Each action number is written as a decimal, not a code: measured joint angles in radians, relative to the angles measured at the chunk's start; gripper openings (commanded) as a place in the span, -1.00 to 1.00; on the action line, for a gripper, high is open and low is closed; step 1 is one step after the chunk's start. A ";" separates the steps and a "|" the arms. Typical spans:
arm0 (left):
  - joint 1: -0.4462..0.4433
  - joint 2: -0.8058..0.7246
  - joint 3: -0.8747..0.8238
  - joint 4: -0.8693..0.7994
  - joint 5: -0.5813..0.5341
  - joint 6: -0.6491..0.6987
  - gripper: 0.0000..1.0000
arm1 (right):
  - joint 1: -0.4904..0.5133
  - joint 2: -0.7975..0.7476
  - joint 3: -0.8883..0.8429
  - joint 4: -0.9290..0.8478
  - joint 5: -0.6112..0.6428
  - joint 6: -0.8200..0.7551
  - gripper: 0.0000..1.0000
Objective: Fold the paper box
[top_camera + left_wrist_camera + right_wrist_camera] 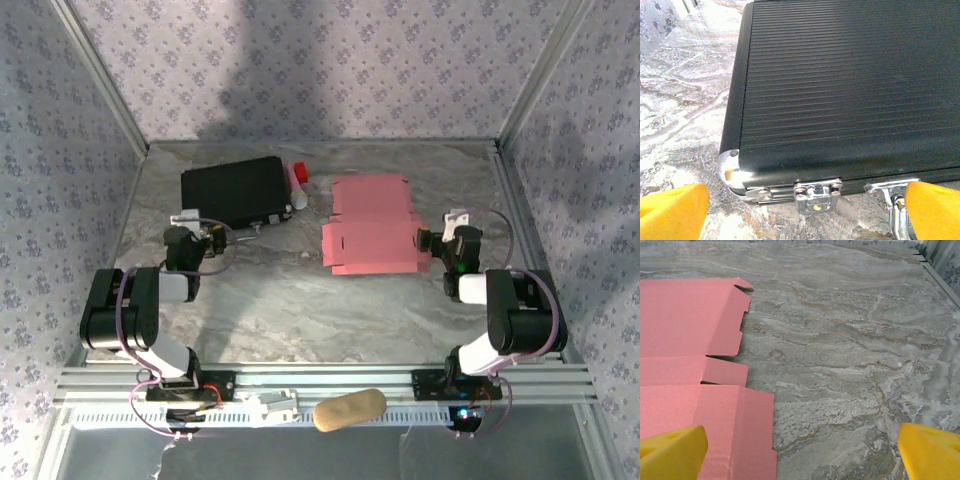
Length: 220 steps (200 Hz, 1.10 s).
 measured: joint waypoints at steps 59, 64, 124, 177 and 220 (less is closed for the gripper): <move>0.000 0.000 0.000 0.000 0.000 0.000 1.00 | 0.000 0.000 0.000 0.000 0.000 0.000 0.98; 0.000 0.000 0.000 0.000 0.000 0.000 1.00 | 0.000 0.000 0.000 0.000 0.000 0.000 0.98; 0.000 0.000 0.000 0.000 0.000 0.000 1.00 | 0.000 0.000 0.000 0.000 0.000 0.000 0.98; -0.045 -0.055 -0.005 -0.038 -0.061 0.029 1.00 | 0.018 -0.121 -0.026 -0.055 0.088 0.016 0.98; -0.325 -0.462 0.095 -0.283 -0.242 0.046 1.00 | 0.109 -0.620 0.116 -0.438 0.208 0.089 0.98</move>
